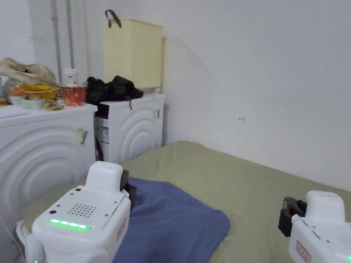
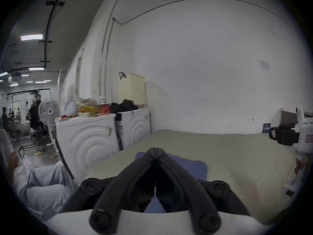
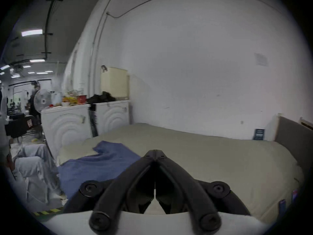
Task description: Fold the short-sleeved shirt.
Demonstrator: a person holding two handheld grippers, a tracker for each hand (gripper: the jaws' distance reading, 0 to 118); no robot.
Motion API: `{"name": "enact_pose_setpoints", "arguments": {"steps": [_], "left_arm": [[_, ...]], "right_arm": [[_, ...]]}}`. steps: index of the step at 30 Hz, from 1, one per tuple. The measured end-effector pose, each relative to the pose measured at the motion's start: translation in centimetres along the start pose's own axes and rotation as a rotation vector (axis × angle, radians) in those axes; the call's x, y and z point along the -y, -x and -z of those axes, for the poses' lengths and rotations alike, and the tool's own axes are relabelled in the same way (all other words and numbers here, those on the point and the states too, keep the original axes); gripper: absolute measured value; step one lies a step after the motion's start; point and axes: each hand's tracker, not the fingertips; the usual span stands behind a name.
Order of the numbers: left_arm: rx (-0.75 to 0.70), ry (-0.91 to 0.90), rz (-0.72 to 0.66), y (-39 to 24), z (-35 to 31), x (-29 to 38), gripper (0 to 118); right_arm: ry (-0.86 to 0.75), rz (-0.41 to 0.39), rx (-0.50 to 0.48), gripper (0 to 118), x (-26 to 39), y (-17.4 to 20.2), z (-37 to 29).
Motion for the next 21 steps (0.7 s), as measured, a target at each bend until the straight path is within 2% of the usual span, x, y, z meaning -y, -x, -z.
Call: {"name": "enact_pose_setpoints", "arguments": {"steps": [5,8,12,15,19,21], "left_arm": [[-0.027,0.056,-0.041,2.1,0.3,1.4,0],[0.025,0.129,-0.029,1.8,4.0,1.8,0],[0.178,0.321,0.044,0.0,12.9,0.6,0],[0.279,0.534,0.115,-2.6,21.6,-0.1,0],[0.460,0.749,0.192,-6.5,31.8,1.4,0],[0.548,0.912,0.203,-8.3,36.0,3.2,0]], "right_arm": [[0.023,-0.009,-0.049,0,0.9,2.2,2.1],[0.054,-0.027,-0.061,0,1.7,1.7,3.2],[0.098,-0.041,-0.041,0,3.3,-0.3,4.6],[0.148,-0.039,0.003,0,4.8,-2.5,6.0],[0.231,-0.021,0.042,0,7.1,-4.9,7.5],[0.269,-0.008,0.058,0,8.4,-5.7,8.0]]}}
